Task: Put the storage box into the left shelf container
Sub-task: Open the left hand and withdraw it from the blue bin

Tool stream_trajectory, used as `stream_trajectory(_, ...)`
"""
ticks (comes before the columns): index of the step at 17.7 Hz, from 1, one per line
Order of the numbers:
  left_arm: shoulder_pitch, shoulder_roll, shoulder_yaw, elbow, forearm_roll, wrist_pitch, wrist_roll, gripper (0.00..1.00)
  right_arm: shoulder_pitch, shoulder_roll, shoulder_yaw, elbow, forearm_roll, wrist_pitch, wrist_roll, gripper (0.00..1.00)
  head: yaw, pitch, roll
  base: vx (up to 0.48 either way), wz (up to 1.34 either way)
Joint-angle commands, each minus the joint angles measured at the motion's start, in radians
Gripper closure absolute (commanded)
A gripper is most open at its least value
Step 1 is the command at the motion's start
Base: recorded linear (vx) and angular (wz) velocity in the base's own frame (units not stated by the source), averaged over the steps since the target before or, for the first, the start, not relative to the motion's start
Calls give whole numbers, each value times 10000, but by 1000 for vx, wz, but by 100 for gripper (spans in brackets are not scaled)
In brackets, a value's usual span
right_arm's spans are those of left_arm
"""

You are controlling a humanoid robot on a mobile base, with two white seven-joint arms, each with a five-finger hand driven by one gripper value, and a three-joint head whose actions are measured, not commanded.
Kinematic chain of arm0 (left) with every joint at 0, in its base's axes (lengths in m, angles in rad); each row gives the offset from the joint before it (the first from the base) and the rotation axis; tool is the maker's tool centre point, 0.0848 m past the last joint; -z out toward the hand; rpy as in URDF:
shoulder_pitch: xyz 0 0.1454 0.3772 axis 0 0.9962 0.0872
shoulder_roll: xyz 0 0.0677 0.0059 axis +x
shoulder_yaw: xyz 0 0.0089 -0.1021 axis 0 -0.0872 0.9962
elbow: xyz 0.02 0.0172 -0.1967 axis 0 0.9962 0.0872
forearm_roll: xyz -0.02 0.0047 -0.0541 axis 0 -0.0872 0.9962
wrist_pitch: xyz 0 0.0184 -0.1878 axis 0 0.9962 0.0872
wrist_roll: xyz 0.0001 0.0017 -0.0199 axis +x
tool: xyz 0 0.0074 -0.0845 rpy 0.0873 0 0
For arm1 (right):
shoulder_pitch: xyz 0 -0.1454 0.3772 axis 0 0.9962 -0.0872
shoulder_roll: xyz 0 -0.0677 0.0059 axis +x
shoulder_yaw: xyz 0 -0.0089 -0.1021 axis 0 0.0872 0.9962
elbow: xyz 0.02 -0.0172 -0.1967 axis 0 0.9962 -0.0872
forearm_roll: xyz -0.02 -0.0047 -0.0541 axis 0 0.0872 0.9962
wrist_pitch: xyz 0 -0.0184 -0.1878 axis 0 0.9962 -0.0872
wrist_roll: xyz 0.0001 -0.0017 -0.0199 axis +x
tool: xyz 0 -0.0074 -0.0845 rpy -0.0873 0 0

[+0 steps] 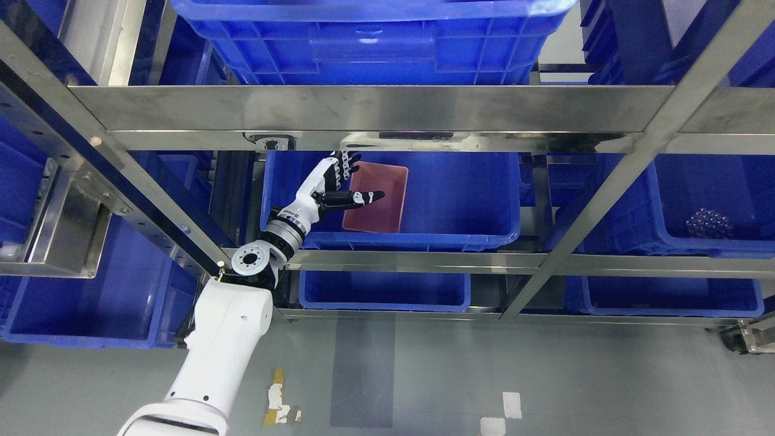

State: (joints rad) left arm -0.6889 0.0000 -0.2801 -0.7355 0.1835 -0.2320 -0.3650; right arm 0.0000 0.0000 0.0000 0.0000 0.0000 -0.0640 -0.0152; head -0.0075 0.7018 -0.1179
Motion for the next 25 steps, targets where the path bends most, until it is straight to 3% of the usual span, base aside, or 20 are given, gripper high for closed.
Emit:
stream_trajectory(1, 580, 175, 69, -1323, -9, -822, 197, 0, -61, -175, -31, -175, -15, -4, 29, 0, 0, 0, 0, 0, 0)
stream_trajectory(4, 2082, 175, 559, -3894, -9, -1620, 1176, 0, -61, -175, -31, -175, -15, -4, 29, 0, 0, 0, 0, 0, 0)
stream_trajectory(7, 4166, 175, 608, -7115, -9, -1623, 1914, 0, -61, -175, -31, -175, -15, -4, 29, 0, 0, 0, 0, 0, 0)
stream_trajectory(10, 5642, 175, 744, -8793, -24, -1836, 1947, 0, -61, -175, -31, -175, -15, -4, 29, 0, 0, 0, 0, 0, 0)
stream_trajectory(12, 6287, 175, 1325, -9180, -24, -3058, 1947, 0, -61, -175, -31, -175, -15, -4, 29, 0, 0, 0, 0, 0, 0)
stream_trajectory(15, 6949, 175, 1558, -9442, -24, -3371, 1932, 0, -61, -175, -31, -175, -15, -4, 13, 0, 0, 0, 0, 0, 0)
stream_trajectory(25, 6935, 175, 2157, -9442, 6, -1684, 2729, 0, -61, -175, -31, -175, -15, -4, 13, 0, 0, -1, 0, 0, 2)
